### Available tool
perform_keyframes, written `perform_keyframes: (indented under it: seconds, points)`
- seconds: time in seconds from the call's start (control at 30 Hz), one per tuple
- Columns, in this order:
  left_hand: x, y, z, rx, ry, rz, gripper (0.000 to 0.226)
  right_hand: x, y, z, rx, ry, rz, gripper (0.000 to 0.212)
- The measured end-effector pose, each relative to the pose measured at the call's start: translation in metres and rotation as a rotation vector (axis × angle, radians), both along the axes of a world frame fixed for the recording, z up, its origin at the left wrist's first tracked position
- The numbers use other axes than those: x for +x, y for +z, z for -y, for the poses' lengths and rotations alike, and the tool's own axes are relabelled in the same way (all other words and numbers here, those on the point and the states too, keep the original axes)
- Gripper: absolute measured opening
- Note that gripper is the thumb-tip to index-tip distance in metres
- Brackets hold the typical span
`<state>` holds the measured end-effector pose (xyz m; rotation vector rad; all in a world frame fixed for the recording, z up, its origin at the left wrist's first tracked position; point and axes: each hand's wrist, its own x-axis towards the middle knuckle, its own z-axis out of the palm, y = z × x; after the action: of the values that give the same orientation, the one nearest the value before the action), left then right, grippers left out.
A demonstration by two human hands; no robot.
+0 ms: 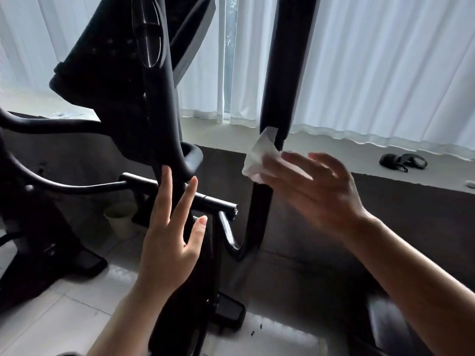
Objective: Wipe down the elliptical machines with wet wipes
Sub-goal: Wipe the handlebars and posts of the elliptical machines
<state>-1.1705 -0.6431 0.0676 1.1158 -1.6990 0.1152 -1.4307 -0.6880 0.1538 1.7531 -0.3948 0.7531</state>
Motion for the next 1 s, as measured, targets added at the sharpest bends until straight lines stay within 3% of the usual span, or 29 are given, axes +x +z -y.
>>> perform_keyframes:
  seconds: [0.1,0.27,0.33,0.4,0.5,0.6,0.87,1.0]
  points:
    - [-0.004,0.000,-0.001,0.000,-0.015,-0.003,0.068,0.008,-0.004,-0.002,0.059,0.006,0.017,0.032]
    - [0.002,-0.004,-0.007,0.067,-0.028,-0.038,0.060,0.011,-0.102,-0.009,0.089,-0.218,-0.339,0.036]
    - [0.003,-0.009,-0.011,0.072,-0.039,-0.048,0.054,0.012,-0.114,-0.012,0.126,-0.261,-0.423,0.036]
    - [0.004,-0.012,-0.014,0.087,-0.055,-0.078,0.053,0.012,-0.095,-0.015,0.148,-0.240,-0.392,0.034]
    - [0.000,-0.013,-0.019,0.116,-0.109,-0.114,0.055,0.007,-0.032,-0.017,0.177,-0.122,-0.152,0.032]
    - [-0.008,-0.022,-0.024,0.141,-0.200,-0.132,0.058,0.004,0.005,-0.014,0.072,-0.058,-0.074,0.021]
    - [-0.004,-0.056,-0.029,0.207,-0.201,-0.168,0.051,0.006,-0.090,-0.023,0.100,-0.283,-0.367,0.033]
    - [0.005,-0.070,-0.033,0.243,-0.229,-0.155,0.059,0.033,-0.121,-0.025,0.118,-0.465,-0.455,0.038]
